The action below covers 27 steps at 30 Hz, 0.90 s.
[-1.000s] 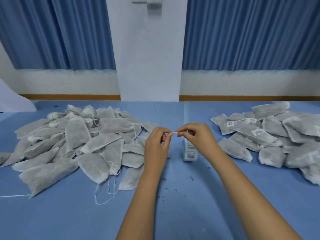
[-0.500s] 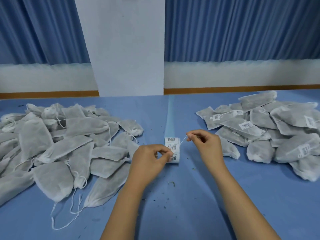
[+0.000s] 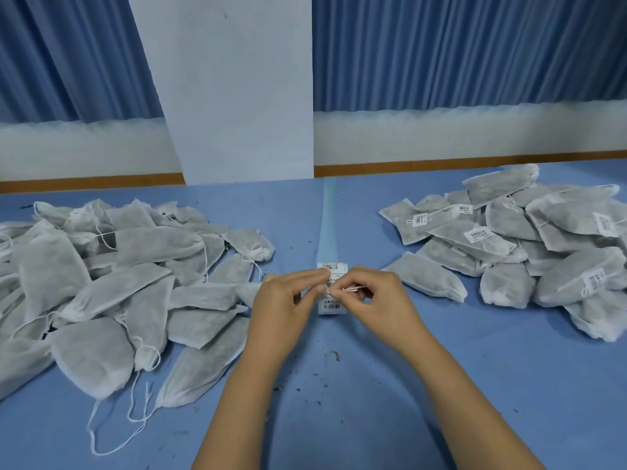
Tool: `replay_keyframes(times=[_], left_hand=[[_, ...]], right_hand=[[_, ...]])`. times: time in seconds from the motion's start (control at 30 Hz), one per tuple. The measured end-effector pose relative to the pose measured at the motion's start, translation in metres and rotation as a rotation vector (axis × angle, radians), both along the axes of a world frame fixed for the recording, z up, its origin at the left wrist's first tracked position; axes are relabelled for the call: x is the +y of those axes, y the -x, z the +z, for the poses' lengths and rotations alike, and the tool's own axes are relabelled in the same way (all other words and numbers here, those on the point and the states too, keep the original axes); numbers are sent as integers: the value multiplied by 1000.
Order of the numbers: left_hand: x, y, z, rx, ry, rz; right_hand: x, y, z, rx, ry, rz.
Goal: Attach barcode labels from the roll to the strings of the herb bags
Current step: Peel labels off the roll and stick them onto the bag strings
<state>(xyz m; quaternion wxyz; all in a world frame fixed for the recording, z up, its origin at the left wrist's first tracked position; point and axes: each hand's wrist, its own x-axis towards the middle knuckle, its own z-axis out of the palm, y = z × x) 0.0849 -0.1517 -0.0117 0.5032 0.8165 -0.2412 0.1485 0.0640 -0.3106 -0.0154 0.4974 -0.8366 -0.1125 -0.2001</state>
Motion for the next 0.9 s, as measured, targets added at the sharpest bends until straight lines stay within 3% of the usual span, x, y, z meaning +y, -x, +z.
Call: replay_keyframes(times=[0.1, 0.23, 0.33, 0.5, 0.7, 0.9], left_hand=[[-3, 0, -6, -43, -135, 53], [-7, 0, -7, 31, -36, 24], [-8, 1, -6, 194, 18, -53], [-9, 8, -2, 247, 150, -78], [-10, 10, -1, 234, 375, 48], [-9, 8, -1, 192, 428, 131]], right_hand=[[-5, 5, 5, -135, 63, 4], [-7, 4, 5, -286, 109, -54], [-5, 3, 4, -301, 25, -104], [-10, -1, 4, -162, -207, -200], [0, -1, 0, -3, -96, -168], [5, 2, 1, 11, 0, -128]])
